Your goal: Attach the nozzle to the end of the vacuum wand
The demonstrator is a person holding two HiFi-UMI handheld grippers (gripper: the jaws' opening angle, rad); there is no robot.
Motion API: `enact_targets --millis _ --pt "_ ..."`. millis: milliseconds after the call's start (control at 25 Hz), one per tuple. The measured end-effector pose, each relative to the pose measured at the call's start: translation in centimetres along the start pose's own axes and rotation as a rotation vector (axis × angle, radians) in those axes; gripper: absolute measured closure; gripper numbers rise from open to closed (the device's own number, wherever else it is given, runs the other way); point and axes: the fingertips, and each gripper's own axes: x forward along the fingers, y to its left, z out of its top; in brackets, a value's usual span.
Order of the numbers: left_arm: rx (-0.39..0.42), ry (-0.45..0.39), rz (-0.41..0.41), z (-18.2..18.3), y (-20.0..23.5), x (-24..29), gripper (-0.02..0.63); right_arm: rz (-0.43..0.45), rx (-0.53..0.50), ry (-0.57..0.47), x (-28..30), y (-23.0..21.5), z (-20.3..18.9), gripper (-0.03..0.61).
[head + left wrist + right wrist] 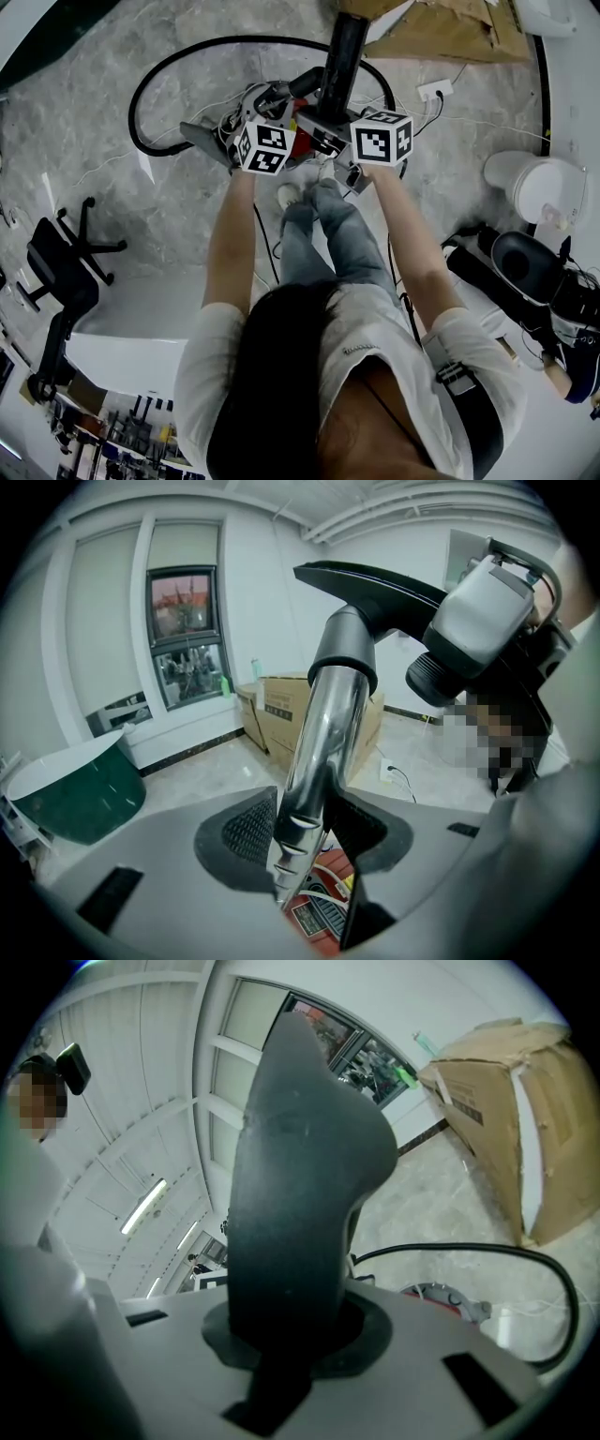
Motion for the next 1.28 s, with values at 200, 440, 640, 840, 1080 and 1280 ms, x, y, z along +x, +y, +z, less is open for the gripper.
enact_targets --millis 200,440,640,840,1080,1280 --pt "0.006 -0.004 -0.013 0.0 -0.2 -0.2 0.436 -0.044 -0.069 0.023 0.1 0.4 -0.5 0.506" --pt "0.0 -0.006 -0.022 -0.2 0.0 -0.5 0.436 -0.076 -0.153 0.067 0.9 1.0 -1.4 0.494" --pt "0.011 -0.009 -0.026 -0.1 0.0 -0.4 0.439 -0.128 -0.22 0.085 0.9 0.7 -1.5 0.495" --pt "0.004 -0.006 -0.036 -0.1 -0.1 -0.4 0.439 -0.154 -0.284 0.139 0.7 0.5 -1.6 0.495" --pt "0.015 0.001 -0.049 0.1 -0.1 0.0 0.439 -0.215 -0.368 0.141 0.9 0.0 -1.6 0.494" --pt "0.023 0.009 -0.058 0.1 -0.4 0.0 0.442 -0.237 -0.423 0.164 0.7 -0.2 -2.0 0.492"
